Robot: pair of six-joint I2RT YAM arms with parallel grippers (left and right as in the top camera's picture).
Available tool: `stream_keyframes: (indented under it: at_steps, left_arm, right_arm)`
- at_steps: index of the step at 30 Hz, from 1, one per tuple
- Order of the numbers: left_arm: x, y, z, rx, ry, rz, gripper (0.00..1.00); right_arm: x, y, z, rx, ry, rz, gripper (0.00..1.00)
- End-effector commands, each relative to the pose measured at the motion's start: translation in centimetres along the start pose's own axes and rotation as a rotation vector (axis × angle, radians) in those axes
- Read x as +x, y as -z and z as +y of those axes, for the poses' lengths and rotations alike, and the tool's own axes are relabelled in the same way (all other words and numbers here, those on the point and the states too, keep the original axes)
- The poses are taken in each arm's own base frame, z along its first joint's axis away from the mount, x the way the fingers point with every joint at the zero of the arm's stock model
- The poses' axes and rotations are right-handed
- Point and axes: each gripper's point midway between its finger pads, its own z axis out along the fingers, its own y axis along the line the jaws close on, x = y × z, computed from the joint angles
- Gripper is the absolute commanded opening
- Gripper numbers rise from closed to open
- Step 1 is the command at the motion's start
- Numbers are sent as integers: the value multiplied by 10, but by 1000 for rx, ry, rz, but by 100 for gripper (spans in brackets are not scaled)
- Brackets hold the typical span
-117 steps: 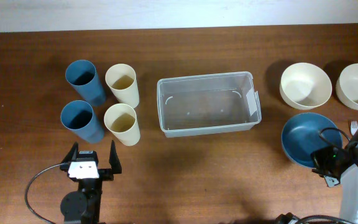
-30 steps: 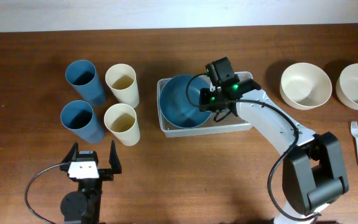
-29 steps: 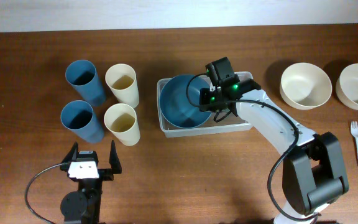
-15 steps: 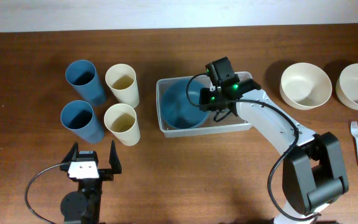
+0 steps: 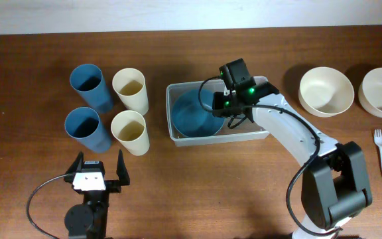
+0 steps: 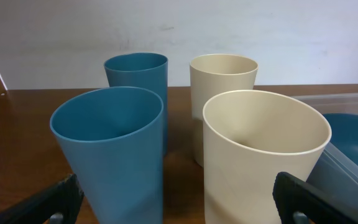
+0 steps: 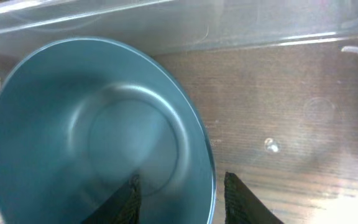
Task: Pack container
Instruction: 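Lift the blue bowl and lower it into the clear container, then release the blue bowl and move the right gripper to a cream bowl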
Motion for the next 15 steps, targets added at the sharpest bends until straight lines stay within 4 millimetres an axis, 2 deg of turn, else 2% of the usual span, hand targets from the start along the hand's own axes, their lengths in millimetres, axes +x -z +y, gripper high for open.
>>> stream_keyframes:
  at_steps: [1, 5, 8, 11, 15]
  left_arm:
    - [1, 0, 2, -9, -18, 1, 100]
    - [1, 0, 2, -9, -18, 1, 100]
    - [1, 0, 2, -9, -18, 1, 100]
    - [1, 0, 2, -9, -18, 1, 100]
    - [1, 0, 2, -9, -18, 1, 100]
  right_arm:
    - [-31, 44, 6, 3, -3, -105, 40]
    - [-51, 94, -17, 82, -50, -146, 42]
    - [-60, 132, -50, 165, -119, -154, 45]
    - [-66, 164, -105, 261, -264, -151, 47]
    - [-63, 179, -178, 337, -471, -149, 49]
